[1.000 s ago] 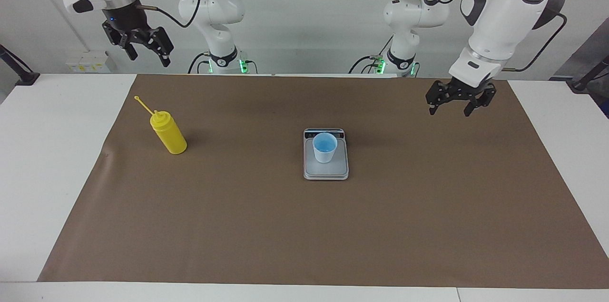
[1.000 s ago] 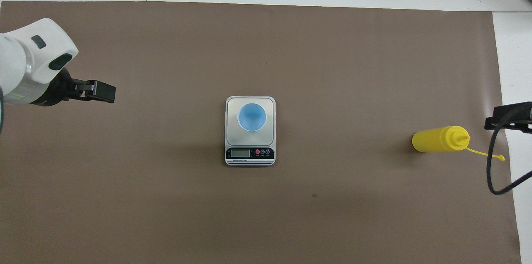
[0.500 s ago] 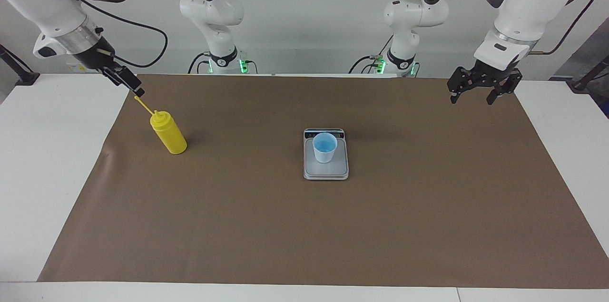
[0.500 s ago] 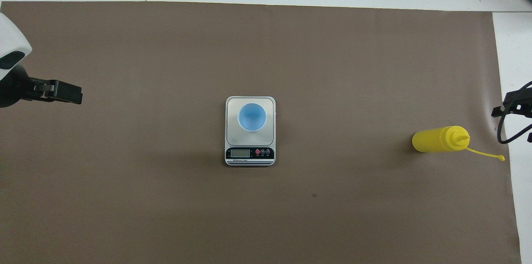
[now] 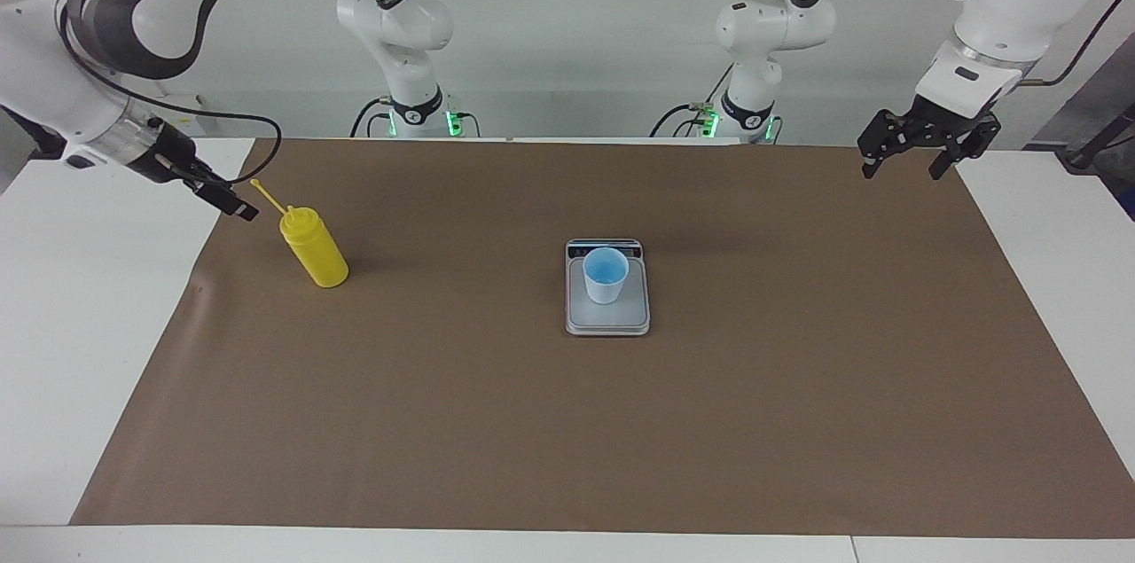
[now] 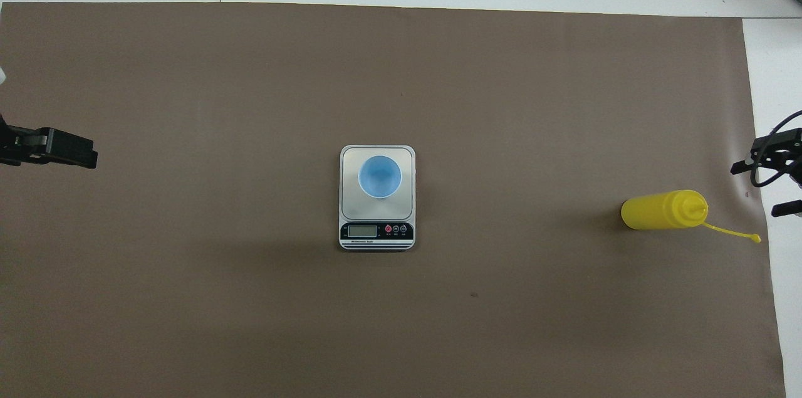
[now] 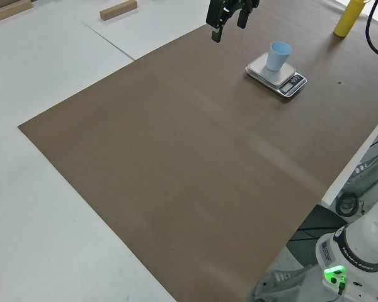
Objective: Pour seasoning into cup on scale with both arms
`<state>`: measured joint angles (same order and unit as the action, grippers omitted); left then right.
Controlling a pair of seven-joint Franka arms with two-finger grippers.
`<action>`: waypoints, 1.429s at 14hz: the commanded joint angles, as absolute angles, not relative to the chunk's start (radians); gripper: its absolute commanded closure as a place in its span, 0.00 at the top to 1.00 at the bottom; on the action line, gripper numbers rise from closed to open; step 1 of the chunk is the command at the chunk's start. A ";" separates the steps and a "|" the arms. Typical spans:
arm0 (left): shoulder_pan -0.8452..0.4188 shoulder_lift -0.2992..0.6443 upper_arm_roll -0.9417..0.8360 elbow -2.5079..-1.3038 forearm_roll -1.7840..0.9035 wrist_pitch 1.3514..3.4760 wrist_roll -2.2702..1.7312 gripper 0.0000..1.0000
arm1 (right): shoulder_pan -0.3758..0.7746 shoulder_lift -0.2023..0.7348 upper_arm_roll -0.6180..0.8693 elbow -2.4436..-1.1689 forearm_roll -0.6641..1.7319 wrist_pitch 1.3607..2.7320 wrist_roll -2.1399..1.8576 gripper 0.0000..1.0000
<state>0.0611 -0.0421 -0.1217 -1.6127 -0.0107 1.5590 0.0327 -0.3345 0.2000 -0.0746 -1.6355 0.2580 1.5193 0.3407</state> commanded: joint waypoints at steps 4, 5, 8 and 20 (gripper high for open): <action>0.072 -0.071 -0.132 -1.658 -0.048 1.609 0.031 1.00 | -0.408 0.412 -0.063 -1.490 0.363 1.434 0.454 1.00; 0.069 -0.071 -0.132 -1.660 -0.048 1.612 0.017 1.00 | -0.413 0.441 -0.063 -1.489 0.367 1.430 0.454 1.00; 0.072 -0.069 -0.132 -1.661 -0.049 1.609 0.012 1.00 | -0.426 0.482 -0.063 -1.491 0.368 1.442 0.456 1.00; 0.074 -0.043 -0.135 -1.629 -0.043 1.583 0.014 1.00 | -0.425 0.440 -0.064 -1.746 0.548 1.540 0.584 1.00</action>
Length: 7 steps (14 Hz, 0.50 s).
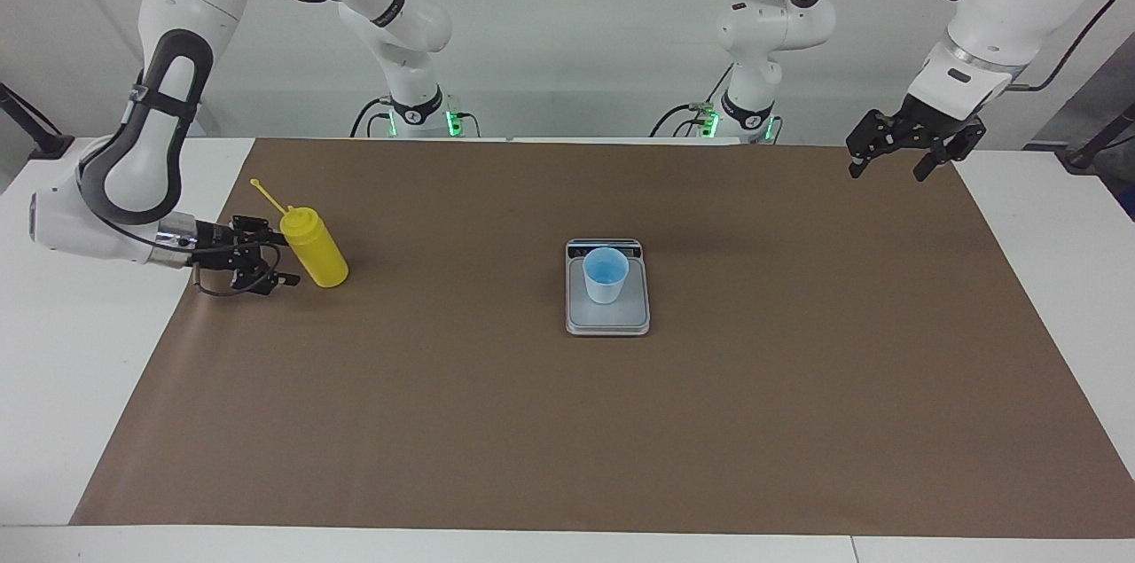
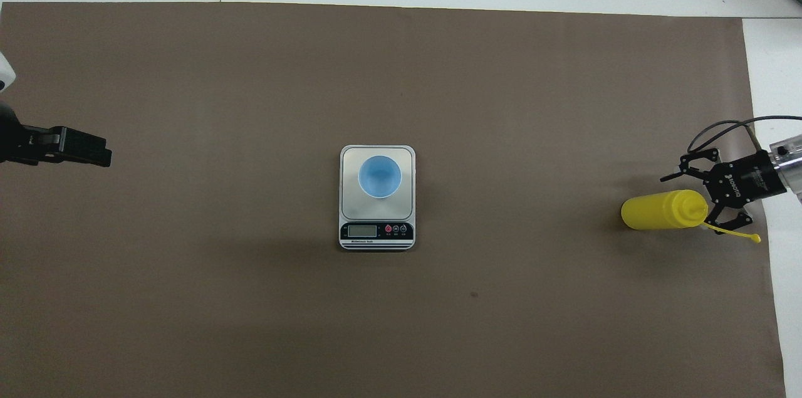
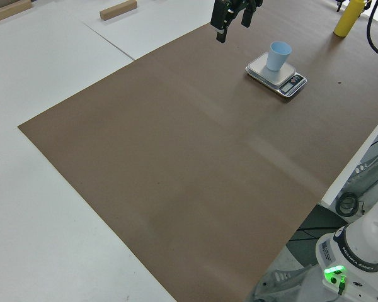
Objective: Pour seasoning into cup on scale with both arms
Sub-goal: 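Lower the right gripper onto the yellow bottle and grasp it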
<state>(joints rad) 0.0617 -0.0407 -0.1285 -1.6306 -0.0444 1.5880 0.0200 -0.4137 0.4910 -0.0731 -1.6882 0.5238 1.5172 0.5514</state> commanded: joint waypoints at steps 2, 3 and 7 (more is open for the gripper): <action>0.077 -0.046 -0.137 -1.637 -0.046 1.586 0.020 1.00 | -0.426 0.436 -0.066 -1.756 0.613 1.520 0.641 1.00; 0.069 -0.046 -0.135 -1.638 -0.045 1.588 0.020 1.00 | -0.433 0.427 -0.067 -1.772 0.632 1.511 0.672 1.00; 0.067 -0.048 -0.135 -1.638 -0.040 1.582 0.023 1.00 | -0.439 0.393 -0.067 -1.859 0.686 1.509 0.683 0.99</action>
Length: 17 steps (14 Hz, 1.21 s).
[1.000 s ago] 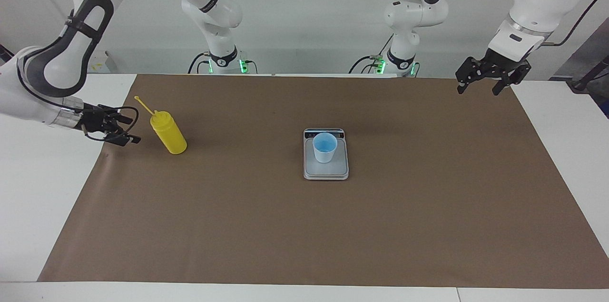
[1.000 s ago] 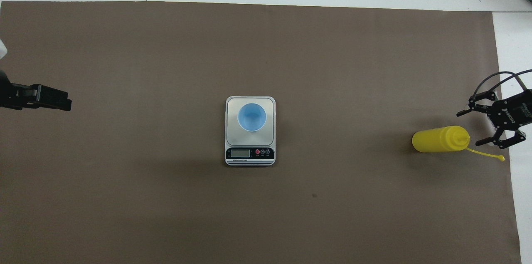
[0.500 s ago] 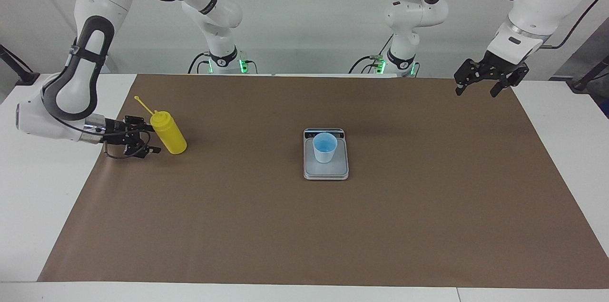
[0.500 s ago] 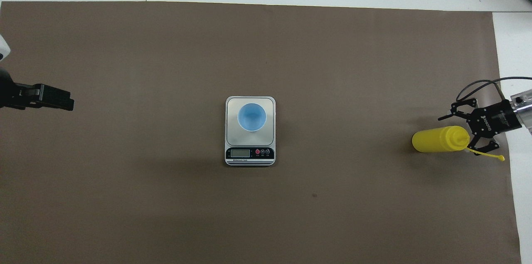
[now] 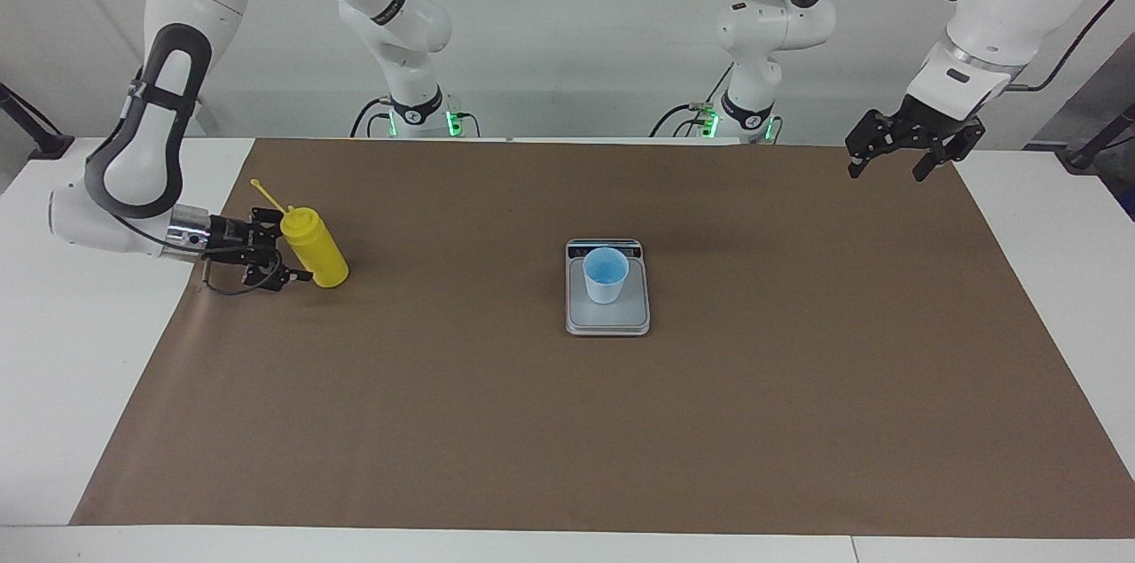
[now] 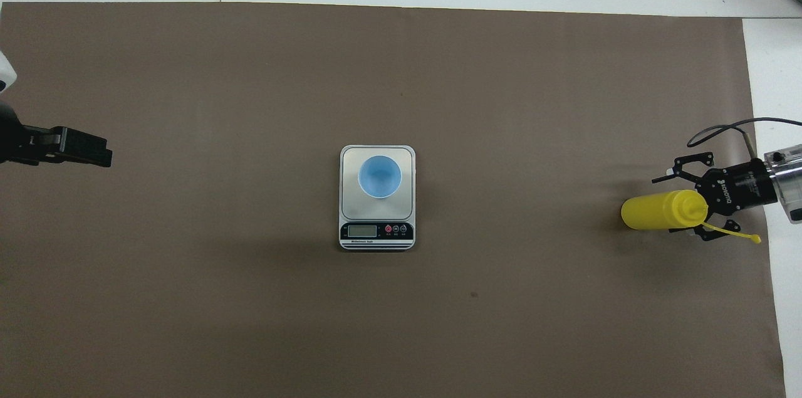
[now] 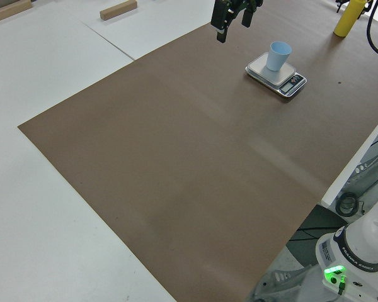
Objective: Pour seasoning into cup on scale with both arms
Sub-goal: 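Lower the right gripper onto the yellow bottle and grasp it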
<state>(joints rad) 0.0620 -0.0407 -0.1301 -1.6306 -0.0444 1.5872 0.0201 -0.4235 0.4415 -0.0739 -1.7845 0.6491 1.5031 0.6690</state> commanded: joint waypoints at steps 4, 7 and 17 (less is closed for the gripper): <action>0.067 -0.048 -0.135 -1.632 -0.040 1.575 0.023 1.00 | -0.445 0.391 -0.066 -1.856 0.690 1.491 0.675 0.61; 0.067 -0.046 -0.135 -1.631 -0.038 1.577 0.023 1.00 | -0.443 0.384 -0.069 -1.848 0.730 1.494 0.684 0.00; 0.072 -0.046 -0.140 -1.628 -0.031 1.578 0.041 1.00 | -0.290 0.222 -0.068 -1.841 0.719 1.584 0.892 0.00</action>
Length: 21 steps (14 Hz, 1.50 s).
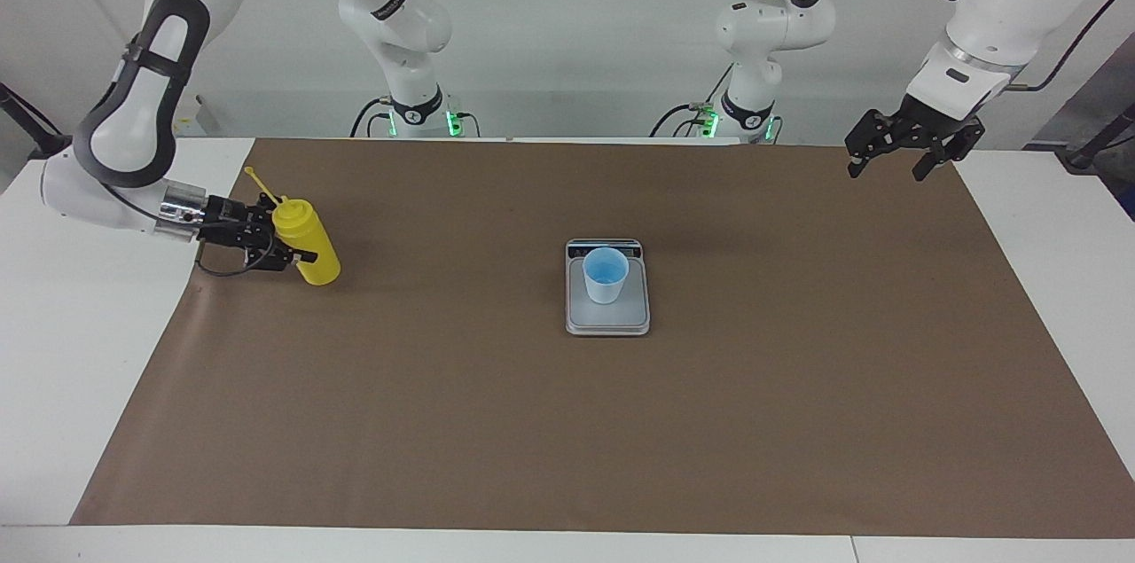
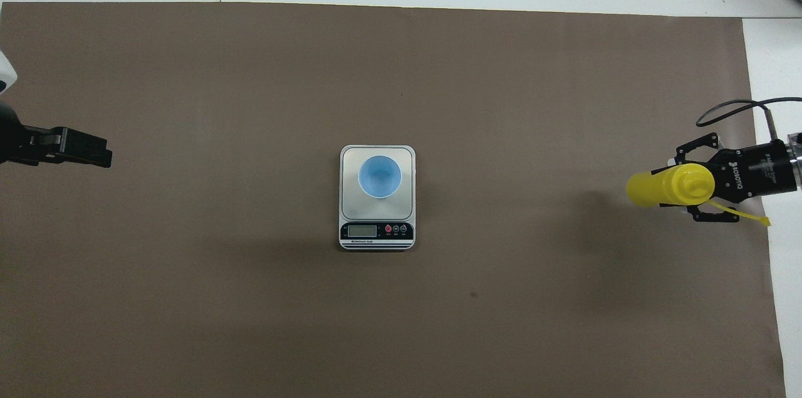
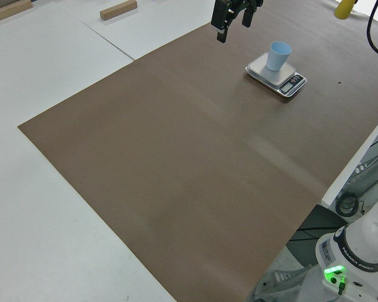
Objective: Pour seasoning into cup on scale with both arms
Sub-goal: 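Lift the yellow bottle with the right gripper over the blue cup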
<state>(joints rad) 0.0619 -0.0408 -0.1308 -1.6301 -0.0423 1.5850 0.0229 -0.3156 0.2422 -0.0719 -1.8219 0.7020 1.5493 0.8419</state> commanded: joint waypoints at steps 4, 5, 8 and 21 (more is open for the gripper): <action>0.080 -0.070 -0.137 -1.681 -0.032 1.591 0.075 1.00 | -0.171 0.186 -0.063 -1.832 0.718 1.686 1.067 0.00; 0.077 -0.071 -0.137 -1.680 -0.029 1.595 0.078 1.00 | -0.146 0.186 -0.061 -1.818 0.718 1.706 1.107 0.00; 0.081 -0.051 -0.135 -1.620 0.000 1.537 0.080 1.00 | -0.052 0.190 -0.061 -1.796 0.716 1.797 1.207 0.00; 0.080 -0.061 -0.135 -1.655 -0.005 1.577 0.066 1.00 | 0.440 0.317 -0.060 -1.657 0.208 2.227 1.755 0.00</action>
